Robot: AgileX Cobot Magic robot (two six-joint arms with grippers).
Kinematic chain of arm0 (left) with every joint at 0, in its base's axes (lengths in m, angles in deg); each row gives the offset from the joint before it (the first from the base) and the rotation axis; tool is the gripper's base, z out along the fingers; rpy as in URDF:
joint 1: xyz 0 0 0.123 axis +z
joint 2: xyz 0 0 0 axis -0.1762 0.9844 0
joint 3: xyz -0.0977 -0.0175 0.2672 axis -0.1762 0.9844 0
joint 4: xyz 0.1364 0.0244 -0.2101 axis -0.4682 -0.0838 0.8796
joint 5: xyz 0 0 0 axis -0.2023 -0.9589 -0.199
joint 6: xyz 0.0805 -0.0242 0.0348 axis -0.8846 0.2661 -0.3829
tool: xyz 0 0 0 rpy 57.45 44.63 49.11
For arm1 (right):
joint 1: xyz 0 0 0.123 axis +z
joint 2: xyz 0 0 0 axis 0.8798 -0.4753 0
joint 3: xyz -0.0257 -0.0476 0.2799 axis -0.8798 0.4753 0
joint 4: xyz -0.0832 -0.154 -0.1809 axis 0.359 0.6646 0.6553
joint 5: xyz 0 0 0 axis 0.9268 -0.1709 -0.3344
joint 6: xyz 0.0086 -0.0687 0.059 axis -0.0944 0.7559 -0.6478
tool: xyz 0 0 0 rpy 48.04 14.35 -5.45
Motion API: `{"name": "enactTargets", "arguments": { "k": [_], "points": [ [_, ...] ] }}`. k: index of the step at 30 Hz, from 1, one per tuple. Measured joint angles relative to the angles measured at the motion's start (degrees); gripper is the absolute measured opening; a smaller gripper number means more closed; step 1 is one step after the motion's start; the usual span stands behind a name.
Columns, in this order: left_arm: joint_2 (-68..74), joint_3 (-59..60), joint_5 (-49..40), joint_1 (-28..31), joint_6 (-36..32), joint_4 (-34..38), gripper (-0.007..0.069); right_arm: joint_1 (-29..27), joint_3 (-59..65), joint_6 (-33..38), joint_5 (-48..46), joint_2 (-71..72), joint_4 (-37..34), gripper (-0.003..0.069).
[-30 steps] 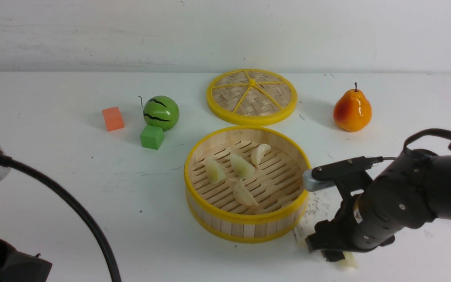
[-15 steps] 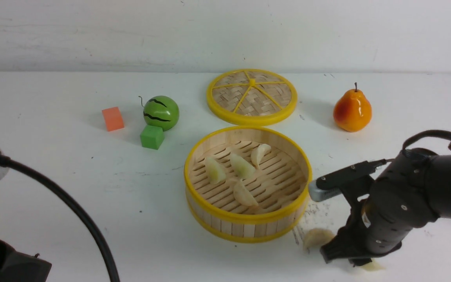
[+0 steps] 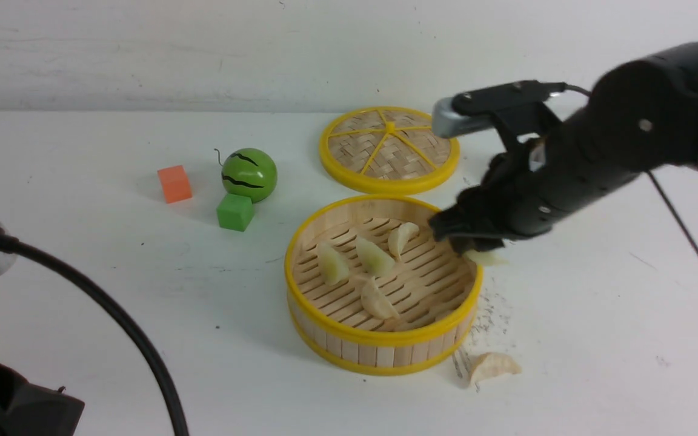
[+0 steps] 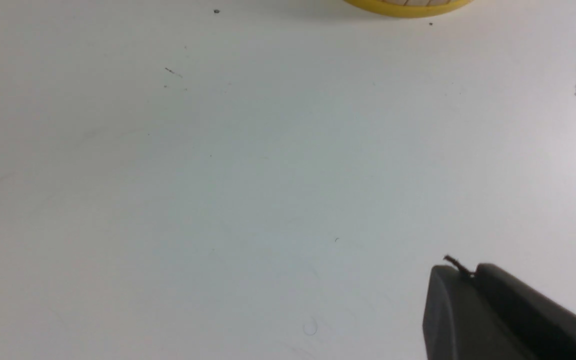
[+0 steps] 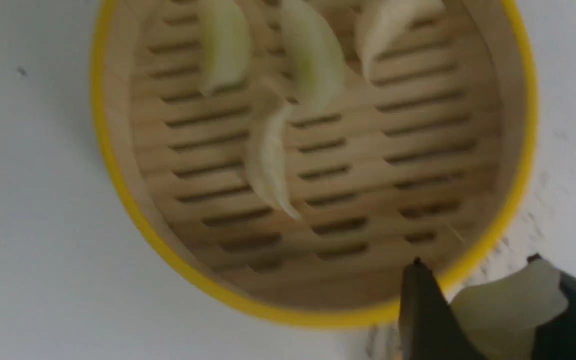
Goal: Put the dumplings into the steamer on the white table.
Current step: 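Place the dumpling in the bamboo steamer basket with the right gripper, then reach for and grasp a dumpling lying on the table beside the steamer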
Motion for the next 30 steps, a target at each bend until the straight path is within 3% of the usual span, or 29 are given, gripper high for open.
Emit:
{"name": "enactTargets", "arguments": {
  "k": [12,17,19,23,26,30],
  "points": [
    [0.0,0.0,-1.56,0.0,0.0,0.18,0.0039,0.0,-11.83,0.16,0.1,-21.69,-2.52,0.0243],
    [0.0,0.0,-1.68,0.0,0.0,0.18,0.0039,0.0,-12.91,0.1,-2.77,-21.04,-2.27,0.0355],
    [0.0,0.0,-1.68,0.0,0.0,0.18,0.0039,0.0,-13.43,0.78,-7.68,-18.08,-1.67,0.0463],
    [0.0,0.0,-1.68,0.0,0.0,0.18,0.0041,0.0,-13.67,5.32,-14.93,-12.09,-1.14,0.057],
    [0.0,0.0,-1.68,0.0,0.0,0.22,0.0045,-0.33,-11.58,8.35,-18.76,-6.43,-0.76,0.0596],
    [0.0,0.0,-2.17,0.0,0.0,0.22,0.0049,-2.14,-0.97,8.96,-16.36,-0.07,-1.48,0.058]
  ]
}}
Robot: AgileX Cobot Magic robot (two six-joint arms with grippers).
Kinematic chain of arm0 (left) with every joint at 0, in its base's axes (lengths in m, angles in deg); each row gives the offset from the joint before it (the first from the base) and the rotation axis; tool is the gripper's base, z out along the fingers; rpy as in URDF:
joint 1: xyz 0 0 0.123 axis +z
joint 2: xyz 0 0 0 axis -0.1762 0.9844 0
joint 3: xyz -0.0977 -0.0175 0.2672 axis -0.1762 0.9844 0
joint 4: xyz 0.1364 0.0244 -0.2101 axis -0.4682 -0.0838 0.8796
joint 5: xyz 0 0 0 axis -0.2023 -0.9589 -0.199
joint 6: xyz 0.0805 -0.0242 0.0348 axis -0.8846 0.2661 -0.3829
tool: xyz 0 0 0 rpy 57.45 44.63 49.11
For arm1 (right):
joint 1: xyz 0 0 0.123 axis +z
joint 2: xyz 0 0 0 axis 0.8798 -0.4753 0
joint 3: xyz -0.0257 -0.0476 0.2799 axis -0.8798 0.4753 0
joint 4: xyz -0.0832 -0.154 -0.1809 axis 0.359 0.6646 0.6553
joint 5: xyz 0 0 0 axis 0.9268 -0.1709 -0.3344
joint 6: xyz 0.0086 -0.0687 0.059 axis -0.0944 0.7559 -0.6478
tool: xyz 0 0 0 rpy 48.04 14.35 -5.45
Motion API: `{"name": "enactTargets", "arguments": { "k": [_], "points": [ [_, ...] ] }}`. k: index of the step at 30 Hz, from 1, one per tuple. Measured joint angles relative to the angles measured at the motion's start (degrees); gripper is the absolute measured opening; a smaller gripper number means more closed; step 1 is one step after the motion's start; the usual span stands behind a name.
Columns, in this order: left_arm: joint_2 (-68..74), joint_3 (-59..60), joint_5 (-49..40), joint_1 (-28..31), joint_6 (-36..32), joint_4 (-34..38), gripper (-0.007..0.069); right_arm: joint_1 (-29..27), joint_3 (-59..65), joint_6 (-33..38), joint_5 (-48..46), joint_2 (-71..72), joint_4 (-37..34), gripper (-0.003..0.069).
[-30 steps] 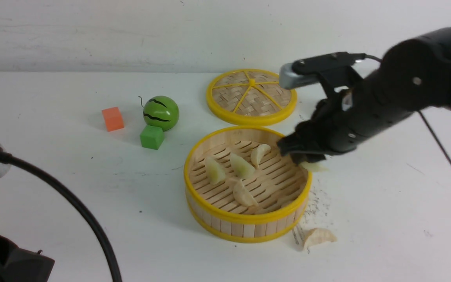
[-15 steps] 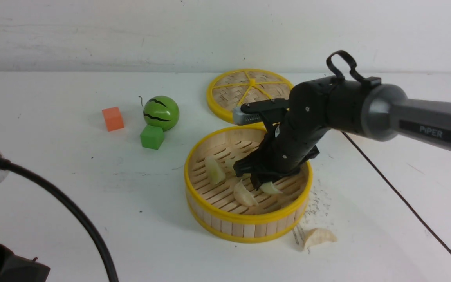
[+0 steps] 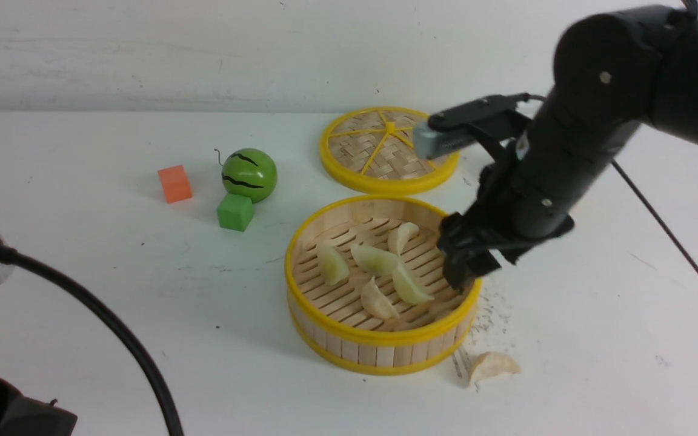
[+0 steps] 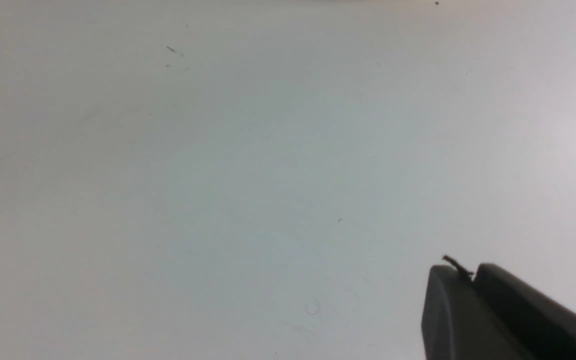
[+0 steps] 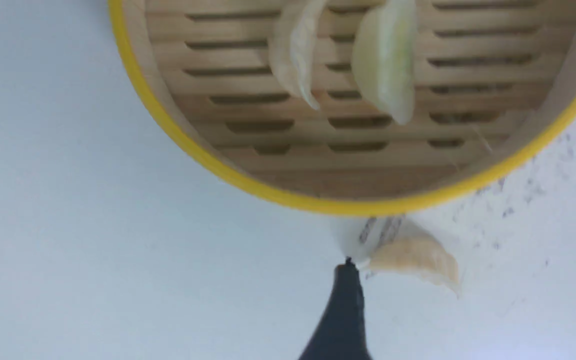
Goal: Put the dumplings into the steamer on the white table.
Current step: 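Reach for and grasp a dumpling lying on the table beside the steamer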
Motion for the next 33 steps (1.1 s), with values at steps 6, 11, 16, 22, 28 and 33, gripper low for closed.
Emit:
{"name": "enactTargets", "arguments": {
  "k": [6,11,16,22,28,33],
  "points": [
    [0.0,0.0,-0.48,0.0,0.0,0.56,0.0049,-2.68,16.01,0.12,12.84,2.28,-1.3,0.0559],
    [0.0,0.0,-0.54,0.0,0.0,1.14,0.0049,-2.92,21.49,1.93,21.27,-0.09,-1.3,0.0556],
    [0.0,0.0,-0.6,0.0,0.0,1.31,0.0049,-2.92,21.62,4.82,26.82,-3.81,-1.84,0.0556],
    [0.0,0.0,-0.87,0.0,0.0,2.77,0.0049,-2.86,21.43,8.55,28.74,-6.46,-2.64,0.0538],
    [0.0,0.0,-1.03,0.0,0.0,3.26,0.0049,-2.91,21.5,11.96,25.76,-6.83,-2.36,0.0324],
    [0.0,0.0,-1.03,0.0,0.0,3.33,0.0049,-2.91,21.44,11.95,24.51,-6.77,-2.36,0.0069]
  ]
}}
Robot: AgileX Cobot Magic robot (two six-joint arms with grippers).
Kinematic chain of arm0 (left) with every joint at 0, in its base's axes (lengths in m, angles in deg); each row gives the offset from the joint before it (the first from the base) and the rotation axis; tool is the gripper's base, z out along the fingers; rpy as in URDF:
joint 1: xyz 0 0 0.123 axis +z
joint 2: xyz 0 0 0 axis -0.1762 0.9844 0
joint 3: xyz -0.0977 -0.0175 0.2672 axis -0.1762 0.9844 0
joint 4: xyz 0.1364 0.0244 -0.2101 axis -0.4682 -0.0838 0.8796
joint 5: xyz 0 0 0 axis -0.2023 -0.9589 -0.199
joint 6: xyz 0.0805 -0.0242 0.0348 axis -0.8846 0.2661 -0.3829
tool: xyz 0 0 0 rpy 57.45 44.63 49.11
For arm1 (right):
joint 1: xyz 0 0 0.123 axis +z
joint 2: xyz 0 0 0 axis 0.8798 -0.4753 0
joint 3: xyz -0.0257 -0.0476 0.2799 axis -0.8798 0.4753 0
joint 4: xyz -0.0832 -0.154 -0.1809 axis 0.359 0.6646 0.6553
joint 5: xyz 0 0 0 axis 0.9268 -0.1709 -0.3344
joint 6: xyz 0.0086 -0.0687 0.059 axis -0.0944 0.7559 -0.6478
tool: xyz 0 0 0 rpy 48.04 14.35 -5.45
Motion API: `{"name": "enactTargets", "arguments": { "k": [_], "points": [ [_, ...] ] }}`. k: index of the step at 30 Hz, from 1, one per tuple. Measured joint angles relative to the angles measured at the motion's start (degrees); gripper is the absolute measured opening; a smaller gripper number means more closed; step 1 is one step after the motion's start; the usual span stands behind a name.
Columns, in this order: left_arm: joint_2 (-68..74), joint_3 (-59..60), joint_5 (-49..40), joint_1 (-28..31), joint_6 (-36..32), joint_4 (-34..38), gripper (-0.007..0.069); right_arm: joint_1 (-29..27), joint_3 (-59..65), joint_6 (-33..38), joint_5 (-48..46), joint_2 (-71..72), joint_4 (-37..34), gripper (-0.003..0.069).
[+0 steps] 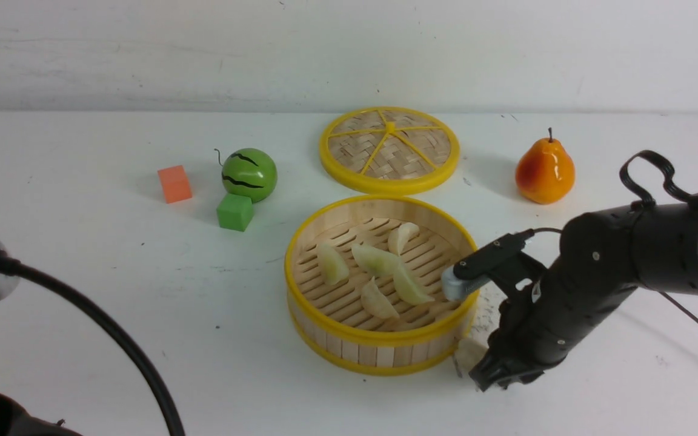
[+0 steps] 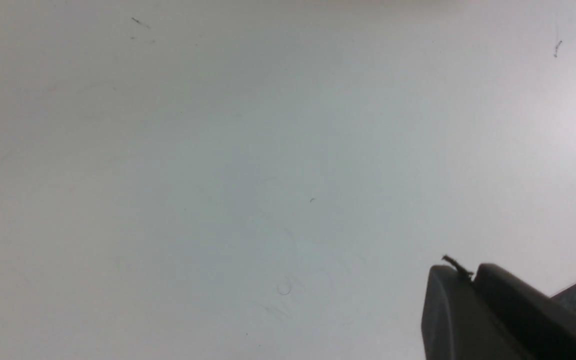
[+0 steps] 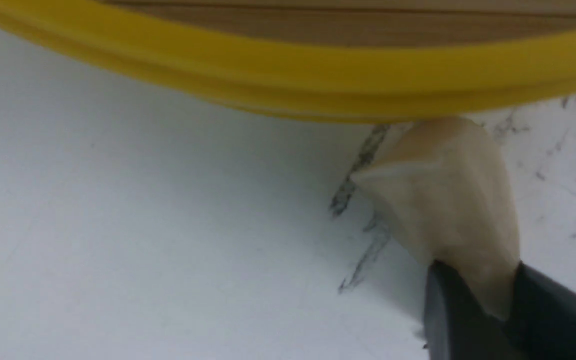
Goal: Put the dumplings into the steamer on the white table.
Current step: 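Reach for and grasp a dumpling lying on the table beside the steamer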
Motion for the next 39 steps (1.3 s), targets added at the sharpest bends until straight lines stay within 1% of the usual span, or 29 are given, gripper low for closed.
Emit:
{"name": "enactTargets", "arguments": {
  "k": [1,4,11,19,22,28,31,36,39],
  "points": [
    [0.0,0.0,0.0,0.0,0.0,0.0,0.0051,0.0,0.0,-0.04,-0.7,0.13,0.0,0.0004],
    [0.0,0.0,0.0,0.0,0.0,0.06,0.0055,0.0,0.11,-0.95,-1.64,1.09,-0.33,-0.0013],
    [0.0,0.0,0.0,0.0,-0.44,0.06,0.0057,0.0,0.18,-1.29,-3.26,9.22,-0.39,-0.0012],
    [0.0,0.0,0.0,0.0,-0.63,0.01,0.0059,0.0,0.18,-0.3,-4.34,11.26,-0.53,0.0022],
    [0.0,0.0,0.0,0.0,-0.63,0.01,0.0064,0.0,-0.49,-0.3,-4.09,11.48,-1.88,0.0025],
    [0.0,0.0,-0.03,0.0,-0.63,-0.04,0.0067,0.0,-9.12,-0.3,-3.91,10.13,-6.14,-0.0002],
    [0.0,0.0,-0.18,0.0,-0.66,-0.04,0.0067,0.0,-13.6,-0.43,-5.37,8.91,-6.2,-0.0008],
    [0.0,0.0,-0.69,0.0,-0.66,-0.04,0.0069,0.0,-16.02,-0.43,-7.46,8.85,-5.75,-0.0008],
    [0.0,0.0,-1.11,0.0,-0.66,-0.1,0.007,-0.2,-16.3,-1.04,-9.42,8.85,-3.91,-0.0008]
  ]
}}
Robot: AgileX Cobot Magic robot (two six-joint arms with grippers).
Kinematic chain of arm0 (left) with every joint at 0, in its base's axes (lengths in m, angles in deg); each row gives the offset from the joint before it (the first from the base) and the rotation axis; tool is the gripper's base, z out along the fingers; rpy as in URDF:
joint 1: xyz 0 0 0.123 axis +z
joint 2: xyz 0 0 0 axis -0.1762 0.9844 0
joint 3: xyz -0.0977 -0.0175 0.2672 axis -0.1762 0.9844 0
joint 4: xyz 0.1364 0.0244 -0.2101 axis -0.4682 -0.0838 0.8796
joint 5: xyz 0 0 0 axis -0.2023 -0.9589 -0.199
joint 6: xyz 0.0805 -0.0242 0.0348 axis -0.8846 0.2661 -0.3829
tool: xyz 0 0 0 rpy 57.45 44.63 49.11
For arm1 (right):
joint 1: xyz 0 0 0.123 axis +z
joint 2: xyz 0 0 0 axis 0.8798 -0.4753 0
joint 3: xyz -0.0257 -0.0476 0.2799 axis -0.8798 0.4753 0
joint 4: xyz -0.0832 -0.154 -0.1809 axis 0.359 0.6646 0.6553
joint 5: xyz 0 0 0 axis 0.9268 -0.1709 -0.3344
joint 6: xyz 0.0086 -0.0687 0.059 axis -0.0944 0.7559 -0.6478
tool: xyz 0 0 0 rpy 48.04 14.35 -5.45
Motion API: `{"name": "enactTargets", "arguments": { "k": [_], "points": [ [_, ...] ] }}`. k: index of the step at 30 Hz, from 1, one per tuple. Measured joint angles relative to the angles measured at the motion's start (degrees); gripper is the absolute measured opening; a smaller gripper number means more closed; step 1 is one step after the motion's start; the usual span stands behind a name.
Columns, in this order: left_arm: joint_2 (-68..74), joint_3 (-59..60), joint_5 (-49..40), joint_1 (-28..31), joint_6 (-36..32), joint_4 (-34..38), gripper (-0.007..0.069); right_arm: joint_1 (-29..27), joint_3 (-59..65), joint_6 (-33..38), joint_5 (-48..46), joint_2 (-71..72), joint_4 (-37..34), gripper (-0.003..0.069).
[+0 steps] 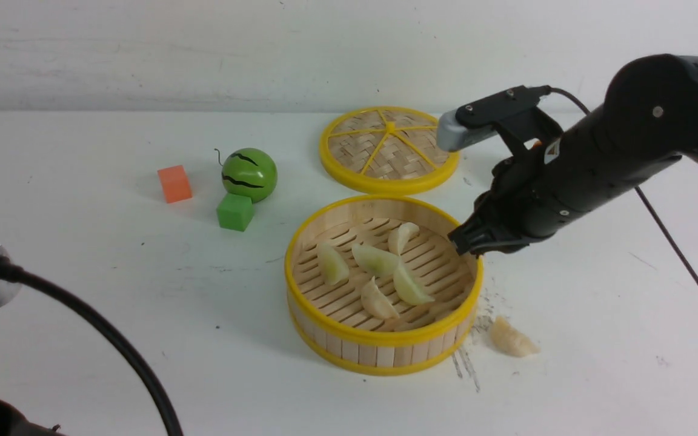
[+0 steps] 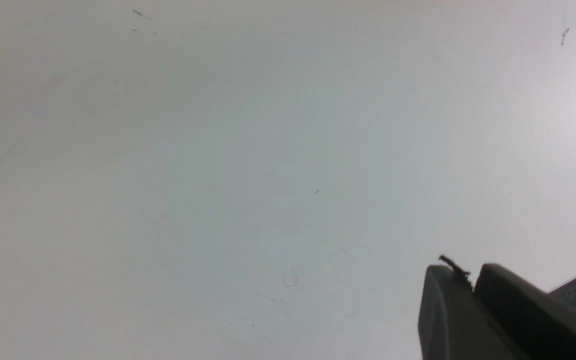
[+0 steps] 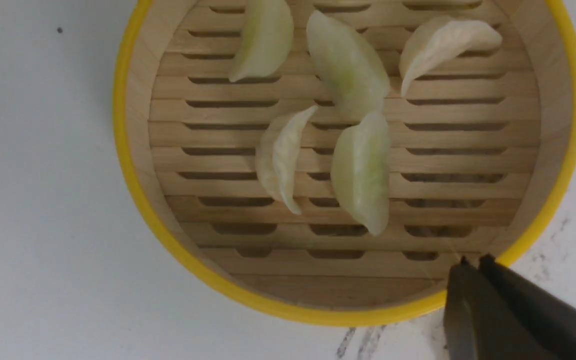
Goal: Put the dumplings into the steamer on the white table.
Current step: 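Reach for and grasp a dumpling lying on the table beside the steamer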
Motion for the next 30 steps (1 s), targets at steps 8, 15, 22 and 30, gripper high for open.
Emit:
{"name": "enactTargets", "arguments": {
  "k": [8,15,22,30],
  "points": [
    [0.0,0.0,-1.34,0.0,0.0,0.0,0.0072,-4.99,0.55,0.15,-10.13,-0.92,2.5,0.0115],
    [0.0,0.0,-0.59,0.0,-0.17,0.0,0.0075,-4.63,4.83,9.88,-7.47,-7.2,1.96,0.0497],
    [0.0,0.0,-0.9,0.0,-0.21,-0.1,0.0075,-4.57,5.14,11.1,1.09,-14.85,2.62,0.0591],
    [0.0,0.0,-1.91,0.0,-0.21,-0.1,0.008,-4.57,5.14,11.1,1.72,-14.42,3.52,0.0173]
  ]
}}
